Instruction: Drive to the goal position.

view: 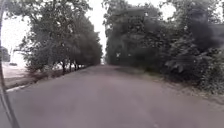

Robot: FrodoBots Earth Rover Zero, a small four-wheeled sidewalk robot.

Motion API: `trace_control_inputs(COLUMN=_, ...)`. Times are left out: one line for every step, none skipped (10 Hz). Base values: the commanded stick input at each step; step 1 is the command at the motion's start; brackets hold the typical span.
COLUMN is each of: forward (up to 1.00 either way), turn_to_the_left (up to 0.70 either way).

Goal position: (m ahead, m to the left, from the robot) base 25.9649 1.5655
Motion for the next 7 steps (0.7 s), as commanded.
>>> trace_control_inputs(forward=0.70, turn_to_the_left=0.00)
trace_control_inputs(forward=0.70, turn_to_the_left=0.00)
trace_control_inputs(forward=0.70, turn_to_the_left=0.00)
trace_control_inputs(forward=0.70, turn_to_the_left=0.00)
trace_control_inputs(forward=0.70, turn_to_the_left=0.00)
trace_control_inputs(forward=0.70, turn_to_the_left=0.00)
trace_control_inputs(forward=0.70, turn_to_the_left=0.00)
